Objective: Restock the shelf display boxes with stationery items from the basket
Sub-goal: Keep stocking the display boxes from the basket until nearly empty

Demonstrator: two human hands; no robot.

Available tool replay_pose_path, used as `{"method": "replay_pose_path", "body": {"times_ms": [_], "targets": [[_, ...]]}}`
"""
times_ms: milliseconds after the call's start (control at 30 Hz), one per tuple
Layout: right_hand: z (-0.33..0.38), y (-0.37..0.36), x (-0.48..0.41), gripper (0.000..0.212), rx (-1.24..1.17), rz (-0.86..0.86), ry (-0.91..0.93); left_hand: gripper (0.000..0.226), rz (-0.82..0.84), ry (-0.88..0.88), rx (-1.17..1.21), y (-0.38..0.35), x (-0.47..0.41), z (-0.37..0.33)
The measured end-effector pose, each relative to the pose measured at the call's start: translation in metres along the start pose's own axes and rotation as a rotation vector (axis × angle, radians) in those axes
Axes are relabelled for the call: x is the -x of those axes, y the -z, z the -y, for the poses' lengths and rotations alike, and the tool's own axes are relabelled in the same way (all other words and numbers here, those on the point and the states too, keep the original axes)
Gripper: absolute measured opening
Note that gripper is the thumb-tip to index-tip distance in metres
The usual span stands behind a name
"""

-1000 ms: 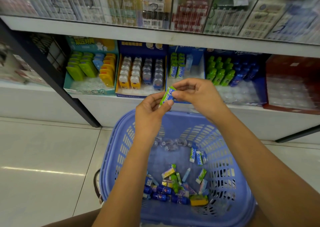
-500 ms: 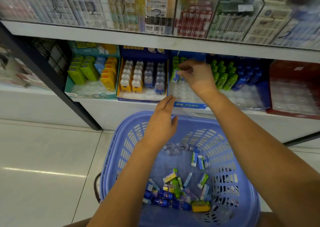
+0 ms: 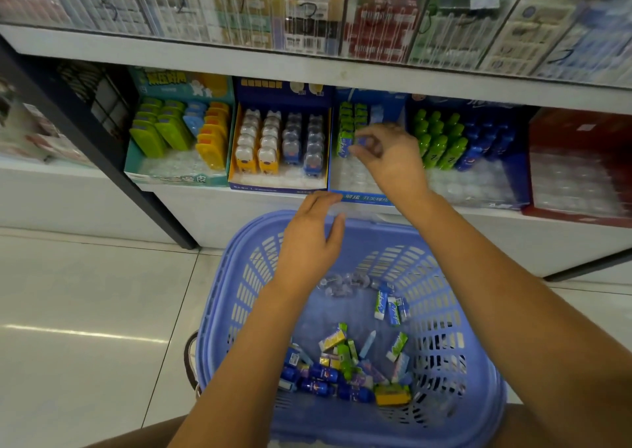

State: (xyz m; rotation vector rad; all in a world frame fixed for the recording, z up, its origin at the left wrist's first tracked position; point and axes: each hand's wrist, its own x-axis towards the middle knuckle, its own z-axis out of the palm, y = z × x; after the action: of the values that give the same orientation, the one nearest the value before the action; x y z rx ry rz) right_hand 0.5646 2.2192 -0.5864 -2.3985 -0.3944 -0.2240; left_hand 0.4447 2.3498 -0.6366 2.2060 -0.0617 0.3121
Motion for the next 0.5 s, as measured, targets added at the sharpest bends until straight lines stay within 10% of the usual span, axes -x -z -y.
{"method": "replay_pose_path", "body": {"times_ms": [100, 300, 500], "targets": [[-0.022, -0.006, 0.053, 0.029, -0.003, 0.120, -0.239, 0.019, 0.120, 0.134, -0.055, -0.017, 0.017, 0.024], [-0.095, -0.071, 0.158, 0.042, 0.298, 0.630, -0.657, 0.034, 1.032, 0.477, -0.279, -0.069, 0.086, 0.086], [-0.143, -0.122, 0.201, 0.042, 0.389, 0.786, -0.884, 0.061, 1.277, 0.453, -0.354, -0.089, 0.118, 0.115]]}}
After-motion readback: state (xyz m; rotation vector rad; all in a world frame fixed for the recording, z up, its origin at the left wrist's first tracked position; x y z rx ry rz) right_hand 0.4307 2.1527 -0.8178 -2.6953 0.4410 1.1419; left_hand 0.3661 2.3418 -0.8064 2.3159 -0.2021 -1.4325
